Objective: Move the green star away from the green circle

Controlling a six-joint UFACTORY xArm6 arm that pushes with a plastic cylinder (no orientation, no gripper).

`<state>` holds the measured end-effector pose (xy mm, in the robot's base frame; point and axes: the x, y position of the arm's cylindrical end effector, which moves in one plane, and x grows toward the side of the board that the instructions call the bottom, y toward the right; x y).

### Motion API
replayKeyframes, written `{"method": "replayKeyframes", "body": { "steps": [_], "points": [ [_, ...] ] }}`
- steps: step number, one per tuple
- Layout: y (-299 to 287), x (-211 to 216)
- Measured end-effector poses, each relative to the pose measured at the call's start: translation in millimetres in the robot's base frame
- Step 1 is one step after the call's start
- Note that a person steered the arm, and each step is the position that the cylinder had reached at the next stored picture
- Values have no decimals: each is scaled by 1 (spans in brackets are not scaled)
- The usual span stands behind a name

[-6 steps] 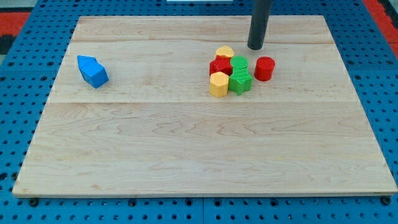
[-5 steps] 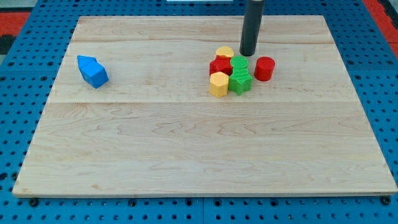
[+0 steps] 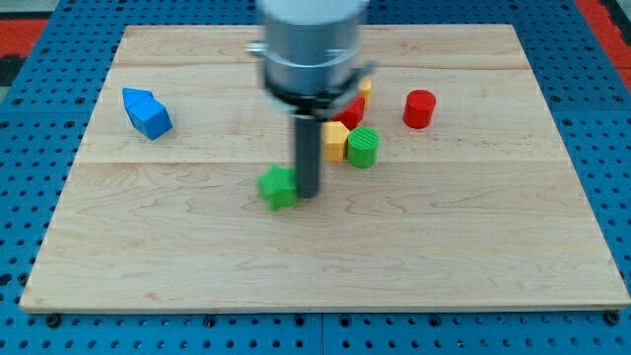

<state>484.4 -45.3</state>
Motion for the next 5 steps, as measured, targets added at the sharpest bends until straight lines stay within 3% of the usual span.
{"method": "replayKeyframes", "body": {
  "steps": [1, 2, 3, 4, 5],
  "points": [
    [-55, -14],
    [-160, 22],
    [-170, 22],
    [-213, -23],
    [-234, -21]
  ]
}}
